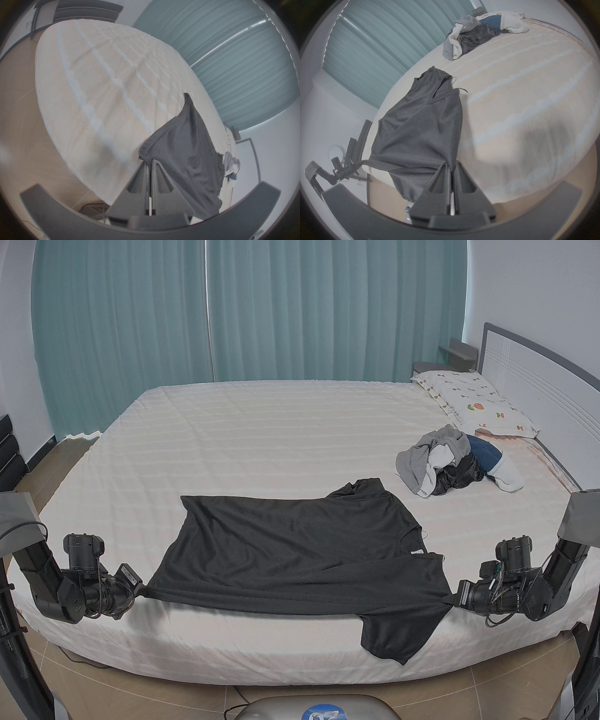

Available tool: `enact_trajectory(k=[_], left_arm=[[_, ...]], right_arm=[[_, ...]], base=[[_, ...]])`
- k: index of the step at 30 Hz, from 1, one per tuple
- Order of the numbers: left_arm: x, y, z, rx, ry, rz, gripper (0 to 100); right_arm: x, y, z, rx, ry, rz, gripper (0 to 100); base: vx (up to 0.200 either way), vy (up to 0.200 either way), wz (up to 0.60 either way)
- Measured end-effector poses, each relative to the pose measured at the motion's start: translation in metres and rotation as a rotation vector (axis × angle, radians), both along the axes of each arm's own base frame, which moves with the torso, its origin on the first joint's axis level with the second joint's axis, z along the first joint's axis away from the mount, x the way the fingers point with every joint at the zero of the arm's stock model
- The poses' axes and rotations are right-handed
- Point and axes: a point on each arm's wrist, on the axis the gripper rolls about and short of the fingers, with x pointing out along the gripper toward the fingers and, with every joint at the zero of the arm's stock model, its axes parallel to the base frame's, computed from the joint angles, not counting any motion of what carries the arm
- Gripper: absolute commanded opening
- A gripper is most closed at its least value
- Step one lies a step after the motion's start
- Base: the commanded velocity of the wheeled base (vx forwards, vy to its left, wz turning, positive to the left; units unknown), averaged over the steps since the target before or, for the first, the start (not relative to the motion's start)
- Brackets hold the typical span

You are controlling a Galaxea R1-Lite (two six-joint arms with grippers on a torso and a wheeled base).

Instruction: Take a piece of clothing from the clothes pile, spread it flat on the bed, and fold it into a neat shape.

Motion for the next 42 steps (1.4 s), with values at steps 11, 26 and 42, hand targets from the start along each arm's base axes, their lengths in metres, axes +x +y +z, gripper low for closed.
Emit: enact_trajectory(k=[11,26,42], left_arm=[[-0.021,-0.002,0.008,0.057,0.180,-0.087,0],[-0.019,-0.001,0.000,0.132,0.276,-0.112,0],[-0.015,-0.001,-0.006,0.118,0.287,-0.129,100]], right_arm=[[-0.019,0.001,0.001,-0.033,0.024,0.045,0],[-0.028,0.017,-0.015,-0.077,0.084,0.095,0],[-0.015,0.013,-0.016,-0.020,0.030,0.011,100]], base=[[0.000,0.000,0.00],[0.000,0.000,0.00],[0.000,0.000,0.00]])
